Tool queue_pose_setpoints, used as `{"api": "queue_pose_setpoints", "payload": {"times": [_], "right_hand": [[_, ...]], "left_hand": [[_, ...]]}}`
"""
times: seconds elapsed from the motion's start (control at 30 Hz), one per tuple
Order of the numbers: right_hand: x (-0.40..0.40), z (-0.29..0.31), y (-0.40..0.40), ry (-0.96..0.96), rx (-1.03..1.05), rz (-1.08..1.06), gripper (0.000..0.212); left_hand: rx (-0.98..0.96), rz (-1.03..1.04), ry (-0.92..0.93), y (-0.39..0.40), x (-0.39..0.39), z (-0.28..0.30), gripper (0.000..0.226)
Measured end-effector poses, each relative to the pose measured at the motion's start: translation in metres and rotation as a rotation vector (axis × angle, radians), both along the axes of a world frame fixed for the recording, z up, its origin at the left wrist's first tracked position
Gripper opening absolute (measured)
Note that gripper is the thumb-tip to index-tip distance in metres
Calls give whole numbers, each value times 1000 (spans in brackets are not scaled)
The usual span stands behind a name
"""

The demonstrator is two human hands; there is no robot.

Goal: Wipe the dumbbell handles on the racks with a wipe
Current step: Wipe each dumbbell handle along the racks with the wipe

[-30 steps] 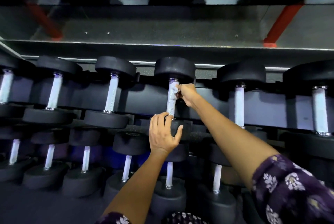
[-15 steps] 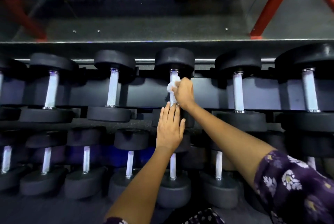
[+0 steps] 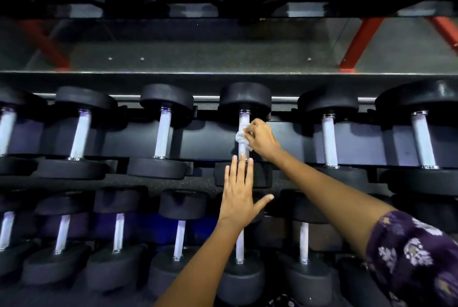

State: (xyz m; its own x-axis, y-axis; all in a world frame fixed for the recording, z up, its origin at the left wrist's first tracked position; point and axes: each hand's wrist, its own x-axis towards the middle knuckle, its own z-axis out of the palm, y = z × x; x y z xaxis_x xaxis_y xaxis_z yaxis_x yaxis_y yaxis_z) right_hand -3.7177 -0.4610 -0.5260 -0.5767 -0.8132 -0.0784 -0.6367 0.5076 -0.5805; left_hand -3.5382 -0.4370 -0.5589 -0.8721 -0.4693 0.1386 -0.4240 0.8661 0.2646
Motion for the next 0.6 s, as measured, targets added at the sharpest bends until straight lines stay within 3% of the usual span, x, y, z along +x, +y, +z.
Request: {"api": "queue_pose_setpoints", "payload": {"times": [0.17,0.27,0.33,0.5,0.6], "right_hand": [[-6,6,-25,31,-46,-106,19],[6,0,-4,158,4,167,14],[5,1,7,112,62,282,13],[-17,20,-23,192,95,255,22],[-17,22,-16,304,144,412,27]], "left_hand": [[17,-7,11,-1,-1,0,102],[14,-3,-41,1,1,-1,105],[6,1,-68,4,6,-2,105],[-23,-9,-68,3,14,-6,102],[-26,-7,-91,3,13,-5,107]]}}
